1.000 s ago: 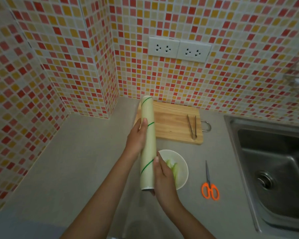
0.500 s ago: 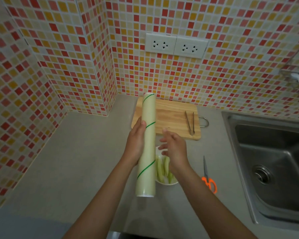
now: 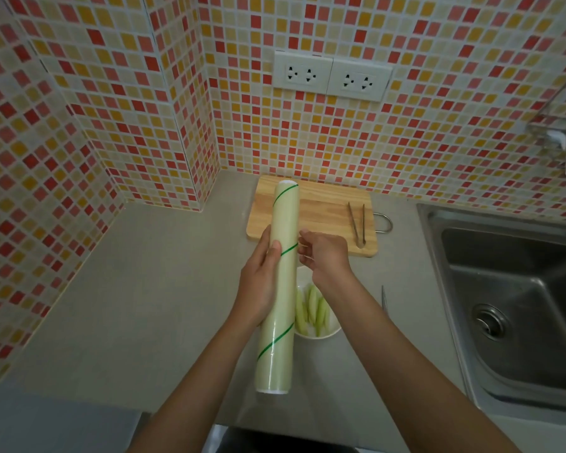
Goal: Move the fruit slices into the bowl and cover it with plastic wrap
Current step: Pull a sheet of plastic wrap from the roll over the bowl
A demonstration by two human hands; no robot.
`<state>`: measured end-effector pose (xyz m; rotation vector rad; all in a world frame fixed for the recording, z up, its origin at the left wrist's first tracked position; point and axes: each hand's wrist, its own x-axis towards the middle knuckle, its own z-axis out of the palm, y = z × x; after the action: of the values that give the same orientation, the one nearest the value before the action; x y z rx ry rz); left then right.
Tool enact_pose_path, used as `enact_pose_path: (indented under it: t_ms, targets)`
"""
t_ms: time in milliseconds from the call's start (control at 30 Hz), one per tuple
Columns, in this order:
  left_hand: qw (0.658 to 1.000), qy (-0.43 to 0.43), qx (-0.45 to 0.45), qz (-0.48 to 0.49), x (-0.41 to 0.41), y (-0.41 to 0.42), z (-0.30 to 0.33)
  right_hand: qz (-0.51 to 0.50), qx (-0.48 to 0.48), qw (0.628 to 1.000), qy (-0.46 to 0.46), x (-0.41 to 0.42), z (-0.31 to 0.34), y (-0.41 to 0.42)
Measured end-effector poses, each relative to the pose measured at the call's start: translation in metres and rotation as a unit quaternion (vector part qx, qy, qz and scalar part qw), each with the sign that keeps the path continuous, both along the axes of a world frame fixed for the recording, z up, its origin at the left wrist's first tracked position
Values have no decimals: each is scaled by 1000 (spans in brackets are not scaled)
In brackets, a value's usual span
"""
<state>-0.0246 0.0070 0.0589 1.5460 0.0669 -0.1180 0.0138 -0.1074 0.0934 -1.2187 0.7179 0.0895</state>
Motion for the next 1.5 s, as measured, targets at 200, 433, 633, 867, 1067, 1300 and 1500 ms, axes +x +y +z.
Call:
enact_pose_path:
  t_ms: [200, 433, 633, 867, 1067, 1300, 1500]
  targets:
    - [1000, 4, -17, -2, -4, 2, -2, 80, -226, 965, -105, -5, -11, -3]
    - [997, 34, -62, 1, -6, 1, -1, 170, -327, 913, -174, -5, -20, -15]
    - [996, 58, -68, -11, -2, 2, -1, 204, -330, 905, -175, -4, -25, -24]
    - [992, 88, -91, -23, -4, 3, 0, 311, -256, 901, -163, -2, -16, -36]
    - [983, 148, -113, -5, 1, 7, 8, 329, -281, 863, -259, -5, -15, -40]
    - [965, 205, -164, -6, 4, 11, 17, 289, -174, 891, -305, -7, -16, -39]
    - [976, 160, -143, -15, -3, 8, 21, 324, -136, 895, -275, -2, -18, -49]
